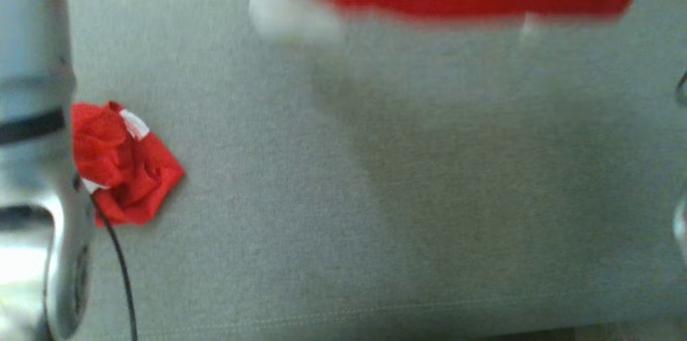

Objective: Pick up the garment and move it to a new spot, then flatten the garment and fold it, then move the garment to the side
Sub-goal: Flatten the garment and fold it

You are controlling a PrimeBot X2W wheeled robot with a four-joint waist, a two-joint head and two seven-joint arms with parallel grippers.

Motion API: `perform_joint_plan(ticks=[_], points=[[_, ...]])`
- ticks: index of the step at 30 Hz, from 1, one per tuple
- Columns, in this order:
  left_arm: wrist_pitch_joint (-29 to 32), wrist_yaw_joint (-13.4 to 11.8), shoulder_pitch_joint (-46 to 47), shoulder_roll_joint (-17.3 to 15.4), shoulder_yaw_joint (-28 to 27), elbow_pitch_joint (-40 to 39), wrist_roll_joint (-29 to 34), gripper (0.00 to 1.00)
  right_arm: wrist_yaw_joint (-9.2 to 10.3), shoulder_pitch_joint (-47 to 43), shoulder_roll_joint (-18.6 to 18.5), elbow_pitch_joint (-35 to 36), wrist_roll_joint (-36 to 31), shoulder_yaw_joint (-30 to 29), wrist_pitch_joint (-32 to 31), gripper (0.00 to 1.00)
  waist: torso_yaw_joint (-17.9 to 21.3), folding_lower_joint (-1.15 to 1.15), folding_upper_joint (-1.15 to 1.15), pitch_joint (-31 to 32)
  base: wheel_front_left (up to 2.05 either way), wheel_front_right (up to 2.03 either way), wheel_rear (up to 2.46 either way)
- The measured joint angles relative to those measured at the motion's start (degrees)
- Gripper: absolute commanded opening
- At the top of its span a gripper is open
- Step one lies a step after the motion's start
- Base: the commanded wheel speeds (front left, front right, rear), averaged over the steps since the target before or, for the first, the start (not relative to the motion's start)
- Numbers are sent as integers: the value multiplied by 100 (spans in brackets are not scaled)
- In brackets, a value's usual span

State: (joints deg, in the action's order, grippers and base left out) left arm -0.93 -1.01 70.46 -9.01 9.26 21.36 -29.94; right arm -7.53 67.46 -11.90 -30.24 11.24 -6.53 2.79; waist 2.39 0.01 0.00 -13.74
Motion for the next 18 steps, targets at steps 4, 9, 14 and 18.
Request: perform_joint_plan(ticks=[4,9,14,18], points=[[-466,107,609,47,-2,622,71,0,0,967,-223,-845,204,266,817,0,-200,1,0,-394,0,0,0],[-946,316,710,107,196,1165,249,0,0,1196,-321,-1555,554,307,1161,0,-505,0,0,-695,0,0,0],[-1178,421,540,190,417,1479,399,0,0,851,-323,-1797,706,457,1191,0,-652,0,0,-889,0,0,0],[-1287,537,-136,185,750,1750,666,0,0,143,-332,-1911,850,463,1192,0,-719,0,0,-942,0,0,0]])
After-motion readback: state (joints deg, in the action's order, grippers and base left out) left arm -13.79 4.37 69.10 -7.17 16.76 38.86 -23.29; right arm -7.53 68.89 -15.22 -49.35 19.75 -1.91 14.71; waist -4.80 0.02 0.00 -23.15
